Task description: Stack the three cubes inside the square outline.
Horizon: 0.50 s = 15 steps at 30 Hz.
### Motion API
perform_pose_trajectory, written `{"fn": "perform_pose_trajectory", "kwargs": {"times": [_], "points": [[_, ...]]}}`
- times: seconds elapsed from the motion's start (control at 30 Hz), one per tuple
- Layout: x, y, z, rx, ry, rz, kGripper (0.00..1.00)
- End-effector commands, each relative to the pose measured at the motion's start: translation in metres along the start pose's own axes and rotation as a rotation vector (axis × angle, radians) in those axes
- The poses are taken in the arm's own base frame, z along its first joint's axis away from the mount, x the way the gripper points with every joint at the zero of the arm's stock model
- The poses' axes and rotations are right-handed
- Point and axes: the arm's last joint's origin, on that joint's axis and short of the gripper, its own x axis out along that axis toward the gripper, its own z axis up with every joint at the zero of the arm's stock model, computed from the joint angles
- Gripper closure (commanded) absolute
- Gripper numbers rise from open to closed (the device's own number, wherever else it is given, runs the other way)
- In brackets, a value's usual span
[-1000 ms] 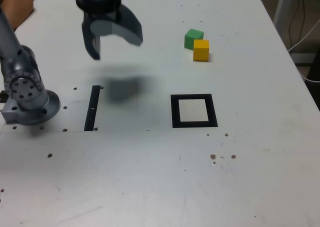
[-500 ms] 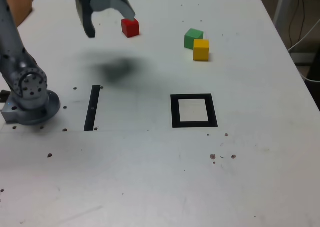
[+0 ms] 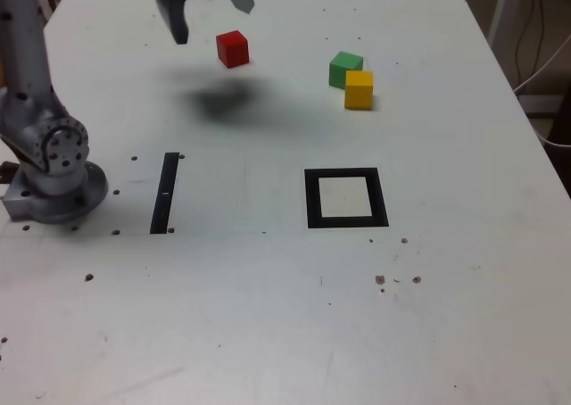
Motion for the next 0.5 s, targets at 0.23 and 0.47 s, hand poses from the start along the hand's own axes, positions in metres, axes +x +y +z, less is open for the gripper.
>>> {"fn": "perform_pose_trajectory", "kwargs": {"times": [0.23, 0.47], "points": [[0.018, 0.042, 0.025, -0.057, 0.024, -0.025, 0.01], [0.036, 0.055, 0.042, -0.065, 0.022, -0.046, 0.01]]}}
